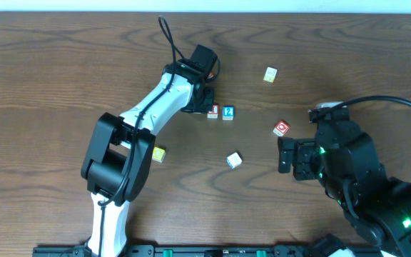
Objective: Spell out Ai2
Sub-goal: 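Lower the 'A' block just left of the 'I' block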
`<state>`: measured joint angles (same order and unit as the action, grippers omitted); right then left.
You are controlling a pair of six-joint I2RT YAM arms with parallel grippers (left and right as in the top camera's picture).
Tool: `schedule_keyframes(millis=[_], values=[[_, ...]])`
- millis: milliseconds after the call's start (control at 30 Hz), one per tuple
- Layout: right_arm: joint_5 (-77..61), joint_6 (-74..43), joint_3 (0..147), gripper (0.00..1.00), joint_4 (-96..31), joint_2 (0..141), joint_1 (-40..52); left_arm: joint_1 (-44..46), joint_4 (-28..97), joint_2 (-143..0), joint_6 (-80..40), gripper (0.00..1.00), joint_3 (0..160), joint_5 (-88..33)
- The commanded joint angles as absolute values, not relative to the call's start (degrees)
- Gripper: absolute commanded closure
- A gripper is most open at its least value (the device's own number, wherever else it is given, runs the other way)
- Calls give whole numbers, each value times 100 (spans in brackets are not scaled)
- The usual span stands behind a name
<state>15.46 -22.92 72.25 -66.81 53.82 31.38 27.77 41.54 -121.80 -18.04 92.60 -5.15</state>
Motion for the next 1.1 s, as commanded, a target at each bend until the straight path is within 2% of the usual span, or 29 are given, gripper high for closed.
schedule_keyframes(millis=[0, 167, 467, 700, 1067], values=[[1627, -2220, 7220, 1, -6689, 5363, 3114, 2808, 4150, -12252, -1852, 81, 9262, -427], [1625, -2220, 7220, 1, -6689, 5363, 3114, 2816, 4101, -12254, -2023, 81, 9194, -403], [1625, -2220, 7220, 1, -6689, 5363, 3114, 2816, 4021, -12254, -2084, 76, 9118, -405], [1625, -2220, 7220, 1, -6689, 5363, 3114, 2818, 4021, -12254, -2086, 57, 9118, -414], [1627, -2220, 7220, 1, -6689, 5363, 3114, 2816, 4012, -12254, -2082, 56, 9118, -405]])
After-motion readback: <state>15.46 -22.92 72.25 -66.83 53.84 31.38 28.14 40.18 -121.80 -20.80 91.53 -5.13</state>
